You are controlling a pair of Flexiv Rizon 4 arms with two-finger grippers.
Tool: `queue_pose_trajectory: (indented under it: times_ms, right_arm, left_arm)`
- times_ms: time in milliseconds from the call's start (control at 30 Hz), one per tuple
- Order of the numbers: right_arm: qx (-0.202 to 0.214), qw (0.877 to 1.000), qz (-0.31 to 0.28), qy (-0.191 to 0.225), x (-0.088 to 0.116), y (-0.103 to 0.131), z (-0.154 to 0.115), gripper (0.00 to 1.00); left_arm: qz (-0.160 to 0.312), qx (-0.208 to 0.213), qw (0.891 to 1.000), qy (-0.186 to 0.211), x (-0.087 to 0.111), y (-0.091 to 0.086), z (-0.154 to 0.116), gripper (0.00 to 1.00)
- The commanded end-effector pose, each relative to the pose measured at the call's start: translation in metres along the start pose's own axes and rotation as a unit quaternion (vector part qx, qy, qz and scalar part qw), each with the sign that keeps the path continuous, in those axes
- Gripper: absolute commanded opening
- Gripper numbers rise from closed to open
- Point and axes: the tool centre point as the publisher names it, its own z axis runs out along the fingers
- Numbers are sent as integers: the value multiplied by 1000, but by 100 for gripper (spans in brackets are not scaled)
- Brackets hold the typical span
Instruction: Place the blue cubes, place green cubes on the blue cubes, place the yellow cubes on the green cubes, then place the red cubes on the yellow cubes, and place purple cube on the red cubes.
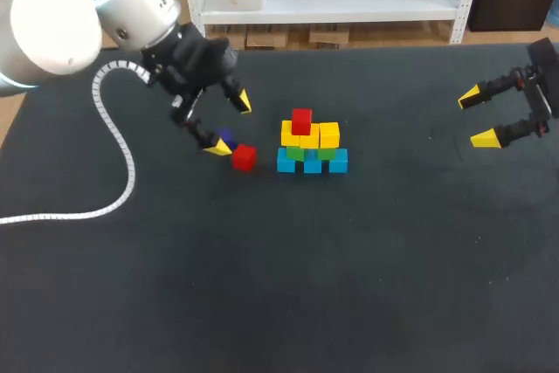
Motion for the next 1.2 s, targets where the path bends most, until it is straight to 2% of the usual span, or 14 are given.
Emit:
queue_pose_trajectory:
  times_ms: [33,267,600,733,833,933,1033,1133,1167,1200]
  right_arm:
    - [0,1000,0,0,0,0,0,100]
    - [0,1000,0,0,0,0,0,100]
    - [0,1000,0,0,0,0,0,100]
    - [0,1000,0,0,0,0,0,100]
    - [0,1000,0,0,0,0,0,100]
    - [0,1000,0,0,0,0,0,100]
    - [0,1000,0,0,0,0,0,100]
    - [0,1000,0,0,0,0,0,100]
    - [0,1000,0,0,0,0,0,100]
    - [0,1000,0,0,0,0,0,100]
  left_arm:
    - [12,42,999,8,4,25,23,100]
    - [7,53,999,2,24,30,46,100]
    - [-6,57,998,9,51,25,58,98]
    - [-7,58,998,9,52,23,60,78]
    - [-9,55,998,6,51,23,63,71]
    - [-11,55,998,5,50,22,67,47]
    - [-18,56,998,4,50,19,70,44]
    - [-27,50,998,1,50,16,72,21]
    - [-32,49,998,2,50,15,72,0]
    - [-36,44,998,0,50,14,72,0]
